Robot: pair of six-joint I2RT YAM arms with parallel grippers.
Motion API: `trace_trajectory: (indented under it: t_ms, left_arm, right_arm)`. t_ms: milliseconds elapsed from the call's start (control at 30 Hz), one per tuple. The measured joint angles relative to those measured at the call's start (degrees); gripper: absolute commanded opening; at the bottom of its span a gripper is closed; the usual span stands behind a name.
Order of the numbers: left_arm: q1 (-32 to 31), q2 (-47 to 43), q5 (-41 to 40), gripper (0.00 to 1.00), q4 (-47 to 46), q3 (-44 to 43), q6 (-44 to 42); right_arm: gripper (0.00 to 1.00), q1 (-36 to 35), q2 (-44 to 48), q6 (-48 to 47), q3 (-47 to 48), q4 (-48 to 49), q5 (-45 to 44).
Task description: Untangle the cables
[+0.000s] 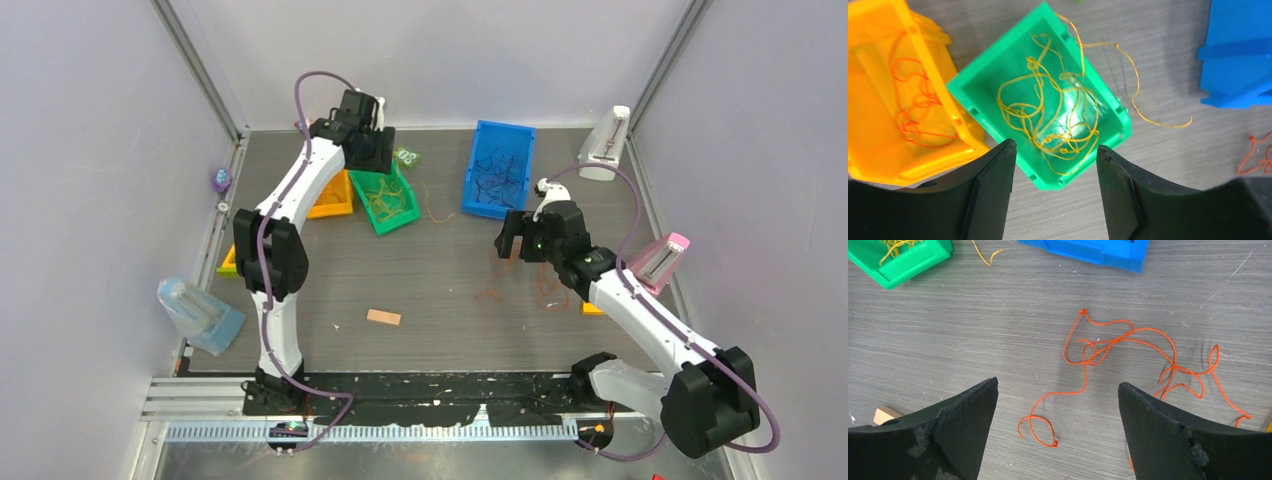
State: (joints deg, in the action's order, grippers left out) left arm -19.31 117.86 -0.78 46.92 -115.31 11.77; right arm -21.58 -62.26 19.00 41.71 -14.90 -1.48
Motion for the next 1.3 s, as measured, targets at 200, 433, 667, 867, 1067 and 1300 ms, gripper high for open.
trace_trajectory:
  t_ms: [200,433,667,867,1067,1300]
  left_arm:
    - [-2.6,-1.5,2.8,0.62,-3.3,6.5,0.5]
    - [-4.6,-9.2,4.3,0.63,-11.8,17.6,2.9]
    - [-3.6,-31.3,3.3,0.65,-23.9,41.0,7.2]
    - [-3.1,-43.2,3.2,0.69,-30.2,55.0,10.8]
    - [-0.4,-49.4,3.8,0.73,-30.8,62.8,13.0]
    - [2.1,-58.7,4.3,0.75,-31.5,68.3,14.3]
  right_arm:
    - [0.85,0.3,0.1,-0.1,-1.0,-0.2,1.9]
    - [0.62,-3.7,-8.6,-1.1,4.1,1.2,4.0]
    - [0.5,-8.3,-25.3,-1.3,22.9,3.0,3.0]
    - [0.47,-9.2,-40.6,-0.4,38.8,3.0,1.1]
    - [0.48,-9.2,-54.5,0.4,53.1,0.5,-0.1]
    - [0.49,-9.2,-69.0,0.7,69.2,-5.9,-0.1]
